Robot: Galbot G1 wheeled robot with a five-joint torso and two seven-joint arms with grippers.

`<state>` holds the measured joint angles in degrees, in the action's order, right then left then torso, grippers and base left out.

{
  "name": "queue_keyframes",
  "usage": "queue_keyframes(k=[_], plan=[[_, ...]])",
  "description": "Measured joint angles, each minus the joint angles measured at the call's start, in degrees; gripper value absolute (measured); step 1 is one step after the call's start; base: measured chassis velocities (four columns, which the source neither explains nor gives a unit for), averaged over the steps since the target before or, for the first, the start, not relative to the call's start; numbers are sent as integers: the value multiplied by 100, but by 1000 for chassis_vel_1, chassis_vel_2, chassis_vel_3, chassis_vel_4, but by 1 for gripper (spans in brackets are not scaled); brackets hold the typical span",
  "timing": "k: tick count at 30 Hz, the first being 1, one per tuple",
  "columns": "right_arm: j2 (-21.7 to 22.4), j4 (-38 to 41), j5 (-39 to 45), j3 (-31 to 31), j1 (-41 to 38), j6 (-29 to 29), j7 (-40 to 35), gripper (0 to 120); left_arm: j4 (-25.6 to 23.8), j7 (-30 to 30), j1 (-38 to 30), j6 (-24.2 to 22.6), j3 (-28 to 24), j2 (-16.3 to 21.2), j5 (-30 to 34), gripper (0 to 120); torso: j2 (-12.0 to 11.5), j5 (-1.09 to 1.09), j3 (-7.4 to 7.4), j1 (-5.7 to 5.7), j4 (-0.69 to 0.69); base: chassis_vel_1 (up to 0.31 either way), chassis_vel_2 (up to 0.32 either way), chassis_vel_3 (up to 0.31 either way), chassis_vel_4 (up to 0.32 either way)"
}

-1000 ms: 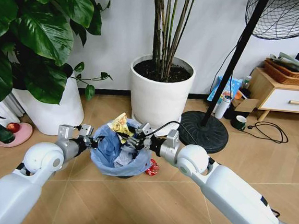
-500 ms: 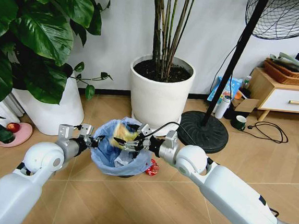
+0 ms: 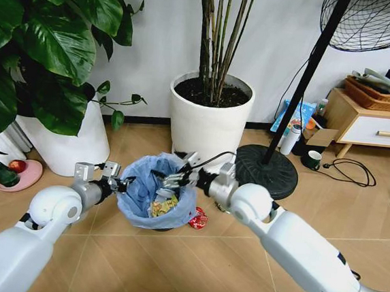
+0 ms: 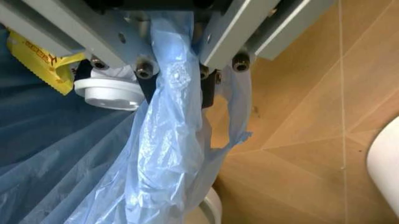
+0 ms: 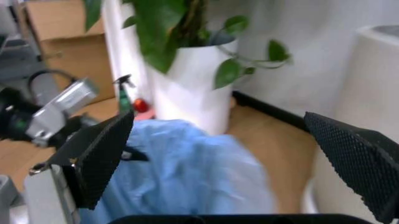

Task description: Pick up the trash bin and place the garbage on the floor into it.

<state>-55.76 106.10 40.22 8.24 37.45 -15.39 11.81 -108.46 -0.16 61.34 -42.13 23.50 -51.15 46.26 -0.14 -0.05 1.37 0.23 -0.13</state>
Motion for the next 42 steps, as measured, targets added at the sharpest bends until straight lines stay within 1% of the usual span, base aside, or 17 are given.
queue_keyframes(k=[3,5,7,9,16,22,27,29,30,32,33,34,35,37,38,39,42], plan=[[147,59,77,-345,145,-16,0,100,9,28,51,-1,91,-16,-23,0,0,0,0,0,0,0,0,0,0],[303,68,147,-809,399,-23,6,100,12,69,118,0,206,-27,-54,0,0,1,0,0,0,0,0,0,0],[335,66,161,-925,477,-24,8,100,12,75,131,-1,227,-27,-57,0,0,0,0,0,0,0,0,0,0],[449,-22,183,-1416,889,-27,33,100,10,105,195,0,329,-17,-64,0,0,1,0,0,0,0,0,0,0],[518,-617,-43,-1964,1669,90,104,100,-13,115,239,0,438,-30,-66,0,0,0,0,0,-2,0,0,0,0],[279,-1322,-467,-1854,1942,198,100,100,-44,113,242,0,441,-62,-67,0,0,0,0,0,-1,0,0,0,0],[-28,-1805,-705,-1394,1926,189,-24,100,-50,113,242,0,442,-61,-72,0,0,-2,0,0,-1,0,0,0,0],[-318,-2190,-887,-1121,1782,233,-50,100,-71,113,242,0,442,-50,-73,0,0,-2,0,0,0,0,0,0,0],[-318,-2190,-887,-1121,1782,233,-50,100,-71,113,242,0,442,-50,-73,0,0,-2,0,0,0,0,0,0,0],[-620,-2533,-1024,-942,1634,289,-62,100,-94,109,251,0,442,-32,-73,0,0,-2,0,0,0,0,0,0,0],[-653,-2567,-1037,-927,1619,296,-63,100,-96,109,252,0,442,-31,-73,0,0,-3,0,0,0,0,0,0,0],[-975,-2869,-1170,-775,1465,368,-60,100,-118,109,278,0,447,-14,-72,0,0,1,1,0,0,0,0,0,0],[-975,-2869,-1170,-775,1465,368,-60,100,-118,109,278,0,447,-14,-72,0,0,1,1,0,0,0,0,0,0],[-1228,-3168,-1268,-651,1336,403,-55,100,-126,106,303,0,459,-6,-73,0,0,-6,0,0,2,0,0,0,0],[-1399,-3398,-1331,-557,1252,422,-51,100,-135,105,323,0,465,-6,-73,0,-1,1,1,0,2,0,0,0,0],[-1399,-3398,-1331,-557,1252,422,-51,100,-135,105,323,0,465,-6,-73,0,-1,1,1,0,2,0,0,0,0],[-1661,-3910,-1529,-438,1063,451,-53,100,-157,102,344,0,480,4,-74,0,-1,-3,0,0,1,0,0,0,0]])
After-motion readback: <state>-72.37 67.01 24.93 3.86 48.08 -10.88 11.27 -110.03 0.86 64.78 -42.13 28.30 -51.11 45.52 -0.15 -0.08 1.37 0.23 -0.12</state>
